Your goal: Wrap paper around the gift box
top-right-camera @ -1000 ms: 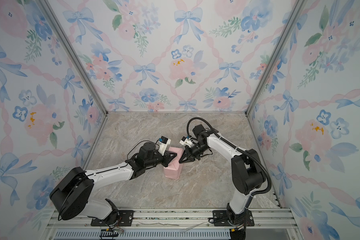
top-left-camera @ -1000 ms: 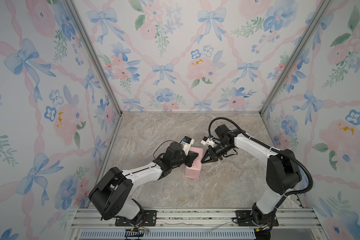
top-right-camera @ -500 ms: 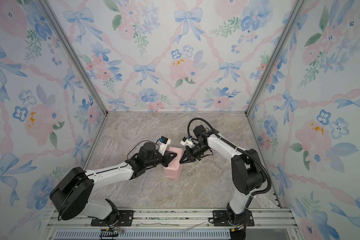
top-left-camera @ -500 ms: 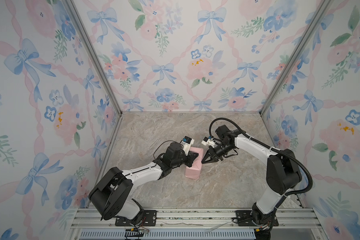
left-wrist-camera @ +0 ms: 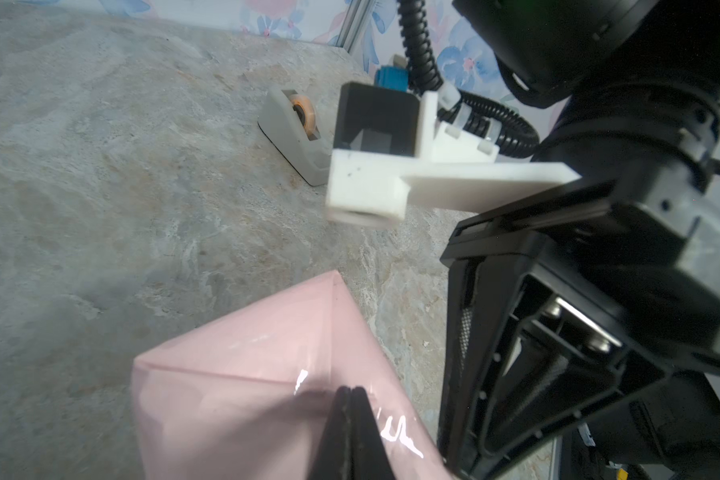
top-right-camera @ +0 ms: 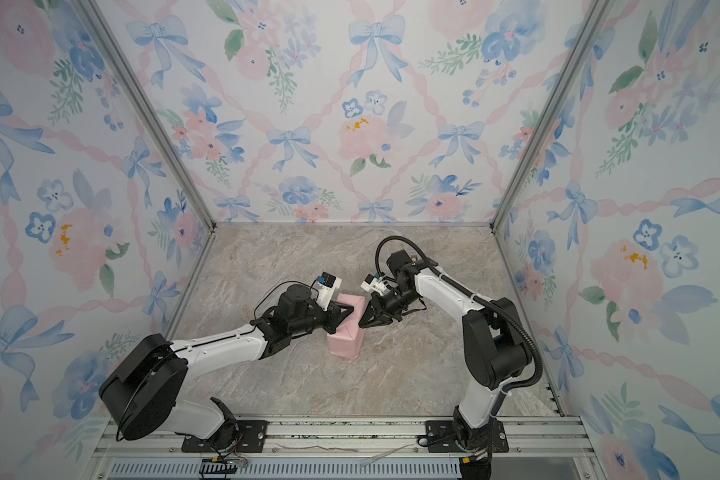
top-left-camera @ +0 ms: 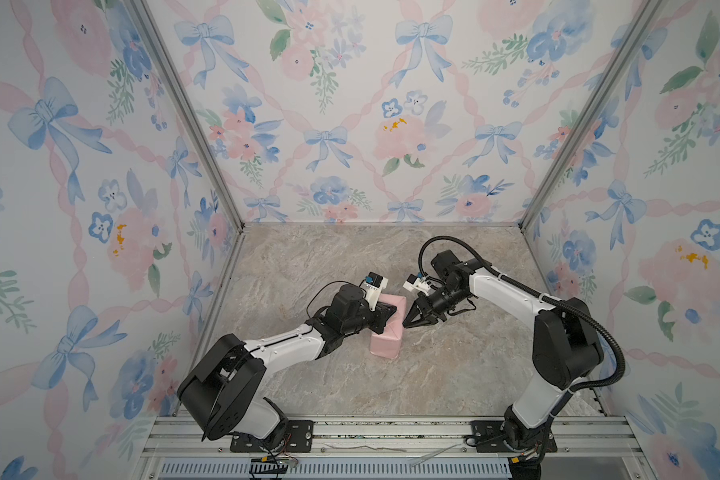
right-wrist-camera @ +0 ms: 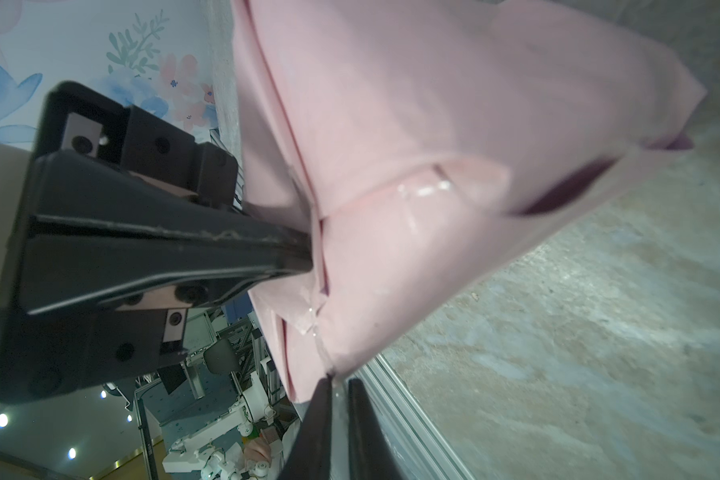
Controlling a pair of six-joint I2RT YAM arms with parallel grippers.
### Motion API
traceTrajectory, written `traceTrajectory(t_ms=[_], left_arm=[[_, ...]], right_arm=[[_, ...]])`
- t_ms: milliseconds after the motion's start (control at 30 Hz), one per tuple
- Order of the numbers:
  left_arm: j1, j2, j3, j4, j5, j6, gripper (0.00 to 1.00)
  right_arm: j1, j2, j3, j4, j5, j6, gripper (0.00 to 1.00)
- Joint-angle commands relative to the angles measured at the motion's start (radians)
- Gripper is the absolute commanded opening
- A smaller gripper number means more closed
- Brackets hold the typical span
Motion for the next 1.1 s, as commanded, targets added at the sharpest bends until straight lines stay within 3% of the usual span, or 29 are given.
traceTrajectory(t_ms=[0, 1067], left_arm=[[-0.001, 0.030, -0.022, -0.071, -0.010, 0.015, 0.02], [-0.004, 0.019, -0.027, -0.070, -0.008, 0.014, 0.02]], right_arm=[[-0.007, -0.016, -0.018, -0.011, 0.001, 0.006, 0.11], [-0.008, 0.032, -0.022, 0.056, 0.031, 0.039, 0.15]])
